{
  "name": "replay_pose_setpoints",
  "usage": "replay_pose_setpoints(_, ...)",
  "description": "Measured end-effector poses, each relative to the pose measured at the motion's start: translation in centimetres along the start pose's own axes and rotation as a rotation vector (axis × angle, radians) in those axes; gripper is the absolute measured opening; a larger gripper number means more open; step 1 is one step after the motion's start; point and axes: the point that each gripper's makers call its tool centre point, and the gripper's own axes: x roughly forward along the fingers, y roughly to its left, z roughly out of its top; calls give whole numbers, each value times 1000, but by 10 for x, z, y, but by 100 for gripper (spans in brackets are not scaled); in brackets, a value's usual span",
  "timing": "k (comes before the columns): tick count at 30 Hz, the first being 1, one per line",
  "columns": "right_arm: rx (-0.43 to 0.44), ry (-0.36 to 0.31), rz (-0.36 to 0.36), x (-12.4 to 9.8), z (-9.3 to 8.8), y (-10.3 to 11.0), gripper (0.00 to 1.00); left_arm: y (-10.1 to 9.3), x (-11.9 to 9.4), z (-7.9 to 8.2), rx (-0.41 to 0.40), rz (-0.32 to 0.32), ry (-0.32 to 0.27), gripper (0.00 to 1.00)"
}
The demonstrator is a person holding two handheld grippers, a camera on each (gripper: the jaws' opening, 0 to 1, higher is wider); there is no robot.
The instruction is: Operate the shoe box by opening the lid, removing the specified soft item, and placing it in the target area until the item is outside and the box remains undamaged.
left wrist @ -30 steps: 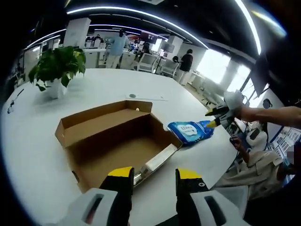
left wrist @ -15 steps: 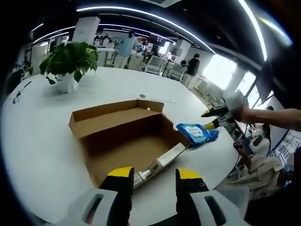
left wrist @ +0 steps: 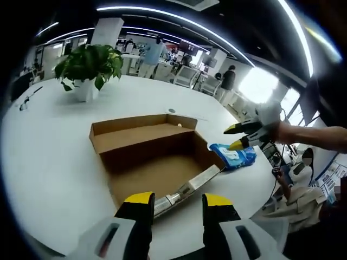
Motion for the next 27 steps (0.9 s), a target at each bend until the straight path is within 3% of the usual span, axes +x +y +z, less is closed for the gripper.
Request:
replay_pose_setpoints(11,25,-51,46,16,25,16,42,5,2,-1,-22,1,-6,35)
replay_pose_setpoints(27,-17,-25,102,32,29,37,42,14,1,-5,-40,5,-6,35)
